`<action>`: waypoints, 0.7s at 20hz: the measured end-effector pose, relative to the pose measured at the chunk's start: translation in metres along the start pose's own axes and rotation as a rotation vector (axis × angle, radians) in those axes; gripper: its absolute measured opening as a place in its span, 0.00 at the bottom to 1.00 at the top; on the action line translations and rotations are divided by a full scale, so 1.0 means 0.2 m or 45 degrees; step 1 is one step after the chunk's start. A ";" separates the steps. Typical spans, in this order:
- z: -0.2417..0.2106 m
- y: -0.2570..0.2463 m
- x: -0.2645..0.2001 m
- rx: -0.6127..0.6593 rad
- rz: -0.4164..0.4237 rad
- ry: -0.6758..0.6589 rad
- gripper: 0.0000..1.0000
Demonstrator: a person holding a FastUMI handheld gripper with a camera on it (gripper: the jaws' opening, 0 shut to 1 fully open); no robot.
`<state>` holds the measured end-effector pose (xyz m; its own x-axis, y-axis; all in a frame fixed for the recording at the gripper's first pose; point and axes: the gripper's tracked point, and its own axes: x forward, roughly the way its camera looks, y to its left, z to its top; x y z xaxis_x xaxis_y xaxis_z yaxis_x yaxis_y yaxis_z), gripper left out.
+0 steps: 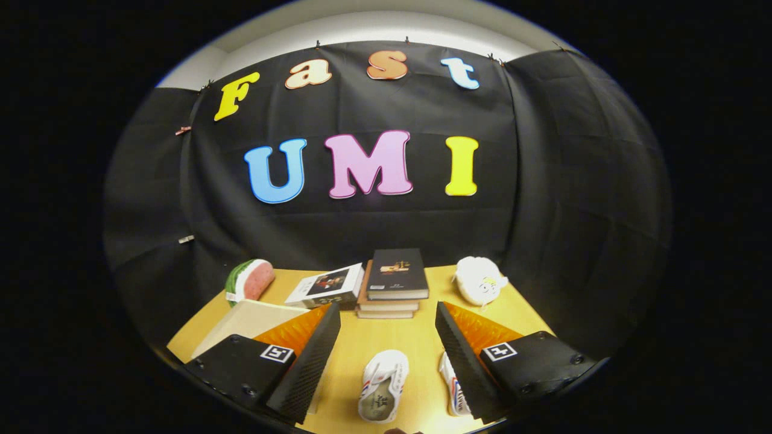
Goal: Open the storage box then place both shoes into the box .Put the left shoe in first, then the right shoe, with the right side of both shoes facing outward in a uniform manner.
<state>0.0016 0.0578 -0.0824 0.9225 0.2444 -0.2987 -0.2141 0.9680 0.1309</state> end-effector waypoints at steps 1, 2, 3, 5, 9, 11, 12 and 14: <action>-0.04 0.02 0.01 0.025 0.028 0.036 0.98; -0.09 0.03 0.02 0.046 0.056 0.078 0.98; -0.14 0.04 0.04 0.069 0.082 0.121 0.98; -0.22 0.07 0.05 0.132 0.136 0.218 0.99; -0.34 0.21 0.07 0.390 0.296 0.392 0.98; -0.45 0.26 0.07 0.480 0.363 0.492 0.98; -0.51 0.28 0.06 0.517 0.390 0.536 0.98; -0.60 0.33 0.06 0.577 0.444 0.631 0.98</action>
<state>-0.0396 0.1310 -0.1910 0.5501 0.6328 -0.5450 -0.2154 0.7380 0.6395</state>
